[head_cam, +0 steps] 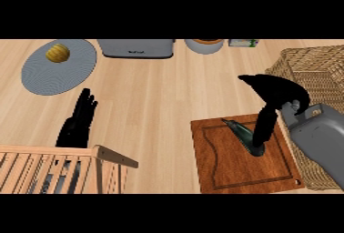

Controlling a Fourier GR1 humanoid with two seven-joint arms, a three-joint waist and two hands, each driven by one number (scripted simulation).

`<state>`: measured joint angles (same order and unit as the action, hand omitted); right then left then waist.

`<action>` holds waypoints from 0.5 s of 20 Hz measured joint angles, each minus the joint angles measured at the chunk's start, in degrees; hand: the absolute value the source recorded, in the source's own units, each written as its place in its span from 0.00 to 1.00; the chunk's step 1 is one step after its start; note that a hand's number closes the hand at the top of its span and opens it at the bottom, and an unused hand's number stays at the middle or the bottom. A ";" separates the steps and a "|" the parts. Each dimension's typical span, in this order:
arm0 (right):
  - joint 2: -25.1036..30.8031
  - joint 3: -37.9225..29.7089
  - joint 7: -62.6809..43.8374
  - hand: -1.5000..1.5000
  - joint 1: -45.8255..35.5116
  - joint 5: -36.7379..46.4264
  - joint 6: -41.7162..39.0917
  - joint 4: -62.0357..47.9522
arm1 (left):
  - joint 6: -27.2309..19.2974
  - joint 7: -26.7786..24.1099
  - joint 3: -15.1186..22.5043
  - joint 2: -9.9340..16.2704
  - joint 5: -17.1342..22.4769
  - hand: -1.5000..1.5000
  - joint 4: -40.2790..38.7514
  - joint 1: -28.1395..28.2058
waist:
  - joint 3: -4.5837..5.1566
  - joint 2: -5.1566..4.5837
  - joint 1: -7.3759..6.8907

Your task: Pick the eggplant from the cutting board and place it in the basket

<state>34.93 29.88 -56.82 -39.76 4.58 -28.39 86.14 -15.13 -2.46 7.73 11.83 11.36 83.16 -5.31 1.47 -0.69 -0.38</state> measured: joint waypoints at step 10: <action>-2.28 0.80 2.93 0.00 6.30 5.39 2.14 1.02 | -0.13 0.25 0.15 0.15 -0.13 0.50 0.93 0.43 | 0.17 -0.10 0.25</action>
<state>32.65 30.68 -53.88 -33.45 9.97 -26.24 87.16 -15.26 -2.21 7.88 11.98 11.23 84.09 -4.88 1.64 -0.79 -0.13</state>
